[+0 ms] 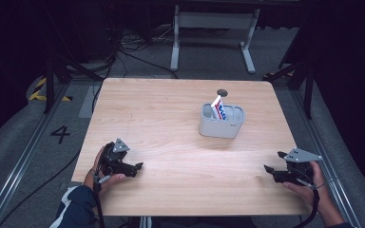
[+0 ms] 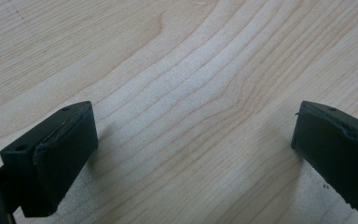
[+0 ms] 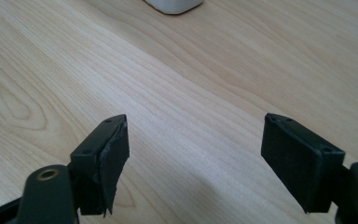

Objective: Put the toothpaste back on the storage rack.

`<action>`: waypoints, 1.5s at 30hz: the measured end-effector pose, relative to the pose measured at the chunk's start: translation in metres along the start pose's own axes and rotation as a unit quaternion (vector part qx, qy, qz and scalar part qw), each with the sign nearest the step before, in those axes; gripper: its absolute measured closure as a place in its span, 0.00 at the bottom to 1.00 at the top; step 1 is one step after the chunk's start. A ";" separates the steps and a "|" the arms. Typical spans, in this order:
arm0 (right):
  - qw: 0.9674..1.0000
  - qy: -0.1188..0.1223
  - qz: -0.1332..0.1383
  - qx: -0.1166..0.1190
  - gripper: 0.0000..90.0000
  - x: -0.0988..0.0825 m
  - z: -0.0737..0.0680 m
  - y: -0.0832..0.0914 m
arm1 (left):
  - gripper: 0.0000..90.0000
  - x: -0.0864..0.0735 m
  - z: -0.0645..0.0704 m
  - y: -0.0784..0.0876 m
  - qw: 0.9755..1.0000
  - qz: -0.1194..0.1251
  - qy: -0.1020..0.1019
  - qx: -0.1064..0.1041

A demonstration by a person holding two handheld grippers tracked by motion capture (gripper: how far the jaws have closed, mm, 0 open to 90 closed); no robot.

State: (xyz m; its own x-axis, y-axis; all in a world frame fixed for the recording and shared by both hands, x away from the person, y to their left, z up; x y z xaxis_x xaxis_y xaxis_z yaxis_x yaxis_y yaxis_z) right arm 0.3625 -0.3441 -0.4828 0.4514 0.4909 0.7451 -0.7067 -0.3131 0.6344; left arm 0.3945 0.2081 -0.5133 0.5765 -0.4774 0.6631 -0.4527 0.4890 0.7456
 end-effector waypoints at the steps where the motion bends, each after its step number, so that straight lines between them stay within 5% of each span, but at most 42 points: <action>1: 1.000 -0.014 0.005 0.008 0.26 -0.003 0.000 0.000 | 0.00 0.000 0.000 0.000 1.000 0.001 0.003 -0.002; 6: 0.998 -0.062 0.004 0.033 0.26 -0.022 0.003 -0.001 | 0.00 0.000 0.001 -0.001 1.000 0.000 0.006 -0.003; 11: 0.998 -0.062 -0.014 0.022 0.24 -0.039 0.006 -0.003 | 0.00 0.000 0.001 -0.001 1.000 -0.001 0.006 -0.003; 14: 0.996 -0.086 -0.017 0.025 0.24 -0.044 0.011 0.000 | 0.00 0.000 0.001 0.000 1.000 -0.002 0.006 -0.001; 45: 0.996 -0.085 -0.018 0.023 0.23 -0.044 0.011 0.000 | 0.00 0.000 0.001 0.000 1.000 -0.001 0.007 0.001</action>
State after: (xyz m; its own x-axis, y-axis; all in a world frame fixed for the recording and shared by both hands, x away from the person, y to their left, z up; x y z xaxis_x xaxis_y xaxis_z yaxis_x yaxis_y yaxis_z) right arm 0.3490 -0.3742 -0.5132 0.5650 0.3585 0.7431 -0.6642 -0.3368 0.6674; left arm 0.3941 0.2072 -0.5135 0.5864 -0.4679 0.6613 -0.4538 0.4865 0.7466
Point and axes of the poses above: each handheld gripper's, and its own axes: y roughly backward along the jaws, x roughly out of its top, z roughly to its right, the point moved 4 cm from there along -y, roughly forward along the jaws, and after that the axes turned 5 degrees about -x, right-handed, at the moved point
